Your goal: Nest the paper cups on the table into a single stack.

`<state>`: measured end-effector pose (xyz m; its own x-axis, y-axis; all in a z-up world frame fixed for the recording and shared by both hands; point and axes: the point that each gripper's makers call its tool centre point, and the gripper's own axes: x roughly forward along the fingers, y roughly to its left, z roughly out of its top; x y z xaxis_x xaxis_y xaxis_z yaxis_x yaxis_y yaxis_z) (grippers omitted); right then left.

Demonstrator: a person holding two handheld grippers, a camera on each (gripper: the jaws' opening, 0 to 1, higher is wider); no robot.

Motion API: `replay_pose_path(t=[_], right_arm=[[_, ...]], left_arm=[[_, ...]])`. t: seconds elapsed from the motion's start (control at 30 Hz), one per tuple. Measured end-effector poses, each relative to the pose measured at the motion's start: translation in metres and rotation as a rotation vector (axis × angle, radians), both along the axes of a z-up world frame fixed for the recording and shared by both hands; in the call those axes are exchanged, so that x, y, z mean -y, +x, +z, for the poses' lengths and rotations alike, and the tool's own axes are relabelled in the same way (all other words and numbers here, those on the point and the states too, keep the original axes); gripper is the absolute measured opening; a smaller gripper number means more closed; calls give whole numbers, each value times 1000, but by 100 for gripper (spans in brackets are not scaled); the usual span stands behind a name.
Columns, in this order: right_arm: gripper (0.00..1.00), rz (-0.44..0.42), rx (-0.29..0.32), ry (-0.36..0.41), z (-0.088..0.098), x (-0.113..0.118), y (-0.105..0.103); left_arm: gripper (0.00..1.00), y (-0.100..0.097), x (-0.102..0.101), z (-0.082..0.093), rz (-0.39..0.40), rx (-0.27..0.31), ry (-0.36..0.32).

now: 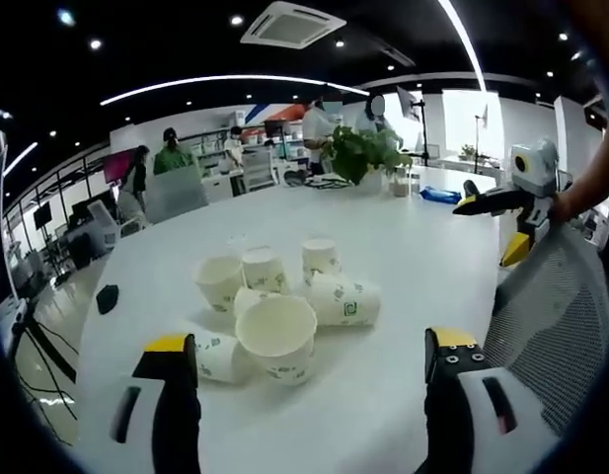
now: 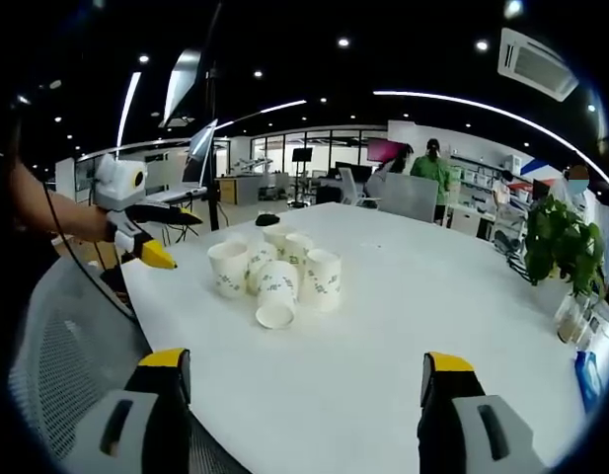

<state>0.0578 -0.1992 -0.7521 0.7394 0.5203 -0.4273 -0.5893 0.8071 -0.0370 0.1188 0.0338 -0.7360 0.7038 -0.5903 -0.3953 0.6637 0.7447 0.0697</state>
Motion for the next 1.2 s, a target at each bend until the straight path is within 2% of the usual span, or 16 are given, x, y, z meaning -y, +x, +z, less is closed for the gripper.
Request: replay_pose_path(t=[0.5,0.73,1.2], right_arm=[[98,5,-10,-3,-2,-1,-1],[97,10,-16,-5,-2,-3,-1],[97,8,-20,-8,-4,-1,-1]], left_arm=[[93,22,5,-14,-13,-31,-8],[89,34,3,-26,-1,-69,20],[83,51,7,-33,0,-111,13]])
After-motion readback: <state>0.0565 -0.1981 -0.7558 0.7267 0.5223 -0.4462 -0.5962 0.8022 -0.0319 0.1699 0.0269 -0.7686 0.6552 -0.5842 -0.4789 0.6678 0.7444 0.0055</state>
